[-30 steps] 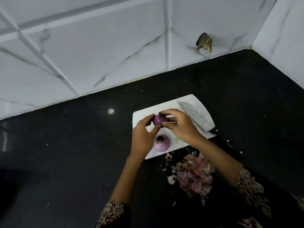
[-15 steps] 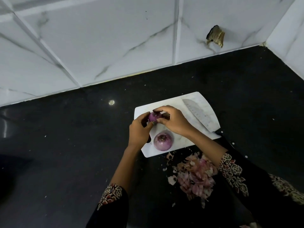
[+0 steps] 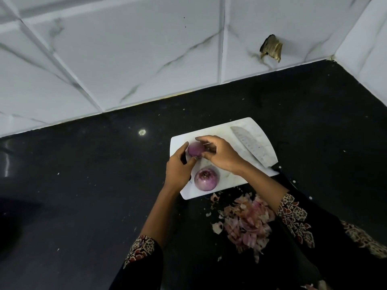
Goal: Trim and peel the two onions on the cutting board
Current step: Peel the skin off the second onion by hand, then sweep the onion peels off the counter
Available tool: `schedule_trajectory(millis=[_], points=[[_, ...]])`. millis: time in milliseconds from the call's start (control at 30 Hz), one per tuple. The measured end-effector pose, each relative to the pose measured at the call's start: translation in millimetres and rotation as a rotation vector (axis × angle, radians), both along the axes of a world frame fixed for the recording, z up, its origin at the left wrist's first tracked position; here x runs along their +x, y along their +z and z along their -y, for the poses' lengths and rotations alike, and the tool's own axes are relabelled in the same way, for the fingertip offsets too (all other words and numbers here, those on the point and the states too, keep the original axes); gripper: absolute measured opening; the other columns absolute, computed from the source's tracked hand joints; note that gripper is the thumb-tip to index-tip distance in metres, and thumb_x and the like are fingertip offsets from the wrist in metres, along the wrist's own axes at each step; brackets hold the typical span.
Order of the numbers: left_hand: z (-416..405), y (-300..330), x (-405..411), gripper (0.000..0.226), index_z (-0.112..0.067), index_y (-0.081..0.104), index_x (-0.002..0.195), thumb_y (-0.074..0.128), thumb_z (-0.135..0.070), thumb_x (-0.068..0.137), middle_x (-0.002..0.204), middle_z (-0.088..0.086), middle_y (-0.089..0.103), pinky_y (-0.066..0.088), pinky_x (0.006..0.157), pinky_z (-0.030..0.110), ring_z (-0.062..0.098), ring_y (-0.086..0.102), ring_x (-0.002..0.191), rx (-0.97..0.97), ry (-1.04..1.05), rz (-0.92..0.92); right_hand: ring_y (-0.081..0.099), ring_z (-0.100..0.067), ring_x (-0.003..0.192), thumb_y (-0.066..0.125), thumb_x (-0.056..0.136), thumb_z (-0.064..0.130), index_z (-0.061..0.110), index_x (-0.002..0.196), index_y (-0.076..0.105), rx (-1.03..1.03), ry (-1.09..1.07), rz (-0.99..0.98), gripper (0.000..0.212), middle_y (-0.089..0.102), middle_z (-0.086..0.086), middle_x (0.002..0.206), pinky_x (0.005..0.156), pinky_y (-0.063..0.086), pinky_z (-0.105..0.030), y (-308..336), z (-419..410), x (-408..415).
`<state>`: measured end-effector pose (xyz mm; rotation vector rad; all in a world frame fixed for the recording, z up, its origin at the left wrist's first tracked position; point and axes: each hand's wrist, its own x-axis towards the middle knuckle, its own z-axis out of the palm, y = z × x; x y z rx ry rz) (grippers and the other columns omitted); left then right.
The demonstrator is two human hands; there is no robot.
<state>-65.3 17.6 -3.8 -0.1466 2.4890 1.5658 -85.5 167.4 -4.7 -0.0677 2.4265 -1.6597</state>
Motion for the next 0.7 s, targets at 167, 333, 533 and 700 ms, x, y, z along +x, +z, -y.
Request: schedule_trajectory(millis=[167, 333, 533, 700], points=[[-2, -3, 2, 0.052, -0.016, 0.046, 0.141, 0.062, -0.016, 0.092, 0.134, 0.01, 0.057, 0.046, 0.099, 0.054, 0.035, 0.054, 0.121, -0.001, 0.042, 0.006, 0.054, -0.012, 0.11, 0.05, 0.093, 0.0, 0.016, 0.131, 0.053, -0.027, -0.042, 0.037, 0.041, 0.057, -0.005, 0.127, 0.094, 0.044, -0.022, -1, -6, 0], [-1, 1, 16, 0.041, -0.016, 0.048, 0.139, 0.05, -0.017, 0.098, 0.139, 0.001, 0.052, 0.037, 0.105, 0.027, 0.013, 0.047, 0.126, 0.031, 0.141, -0.107, 0.056, -0.016, 0.115, 0.044, 0.098, 0.005, 0.01, 0.12, 0.059, -0.087, -0.195, -0.011, 0.028, 0.059, 0.002, 0.116, 0.096, 0.043, -0.023, 5, -35, 4], [-1, -6, 58, 0.034, -0.019, 0.056, 0.129, 0.045, -0.012, 0.097, 0.139, -0.002, 0.05, 0.035, 0.107, 0.033, 0.013, 0.041, 0.13, -0.034, 0.47, -0.314, 0.051, -0.016, 0.122, 0.043, 0.099, 0.009, 0.007, 0.122, 0.06, 0.2, -0.193, -0.085, 0.029, 0.057, -0.005, 0.13, 0.093, 0.033, -0.014, -1, -82, 26], [-6, -22, 115, 0.041, -0.017, 0.056, 0.125, 0.039, -0.031, 0.09, 0.136, 0.001, 0.046, 0.025, 0.101, 0.028, 0.016, 0.035, 0.127, -0.181, 0.529, -0.323, 0.016, -0.015, 0.145, 0.026, 0.102, 0.042, 0.01, 0.145, 0.035, 0.628, 0.17, -0.128, 0.055, 0.026, -0.006, 0.155, 0.116, 0.006, -0.027, -12, -79, 72]])
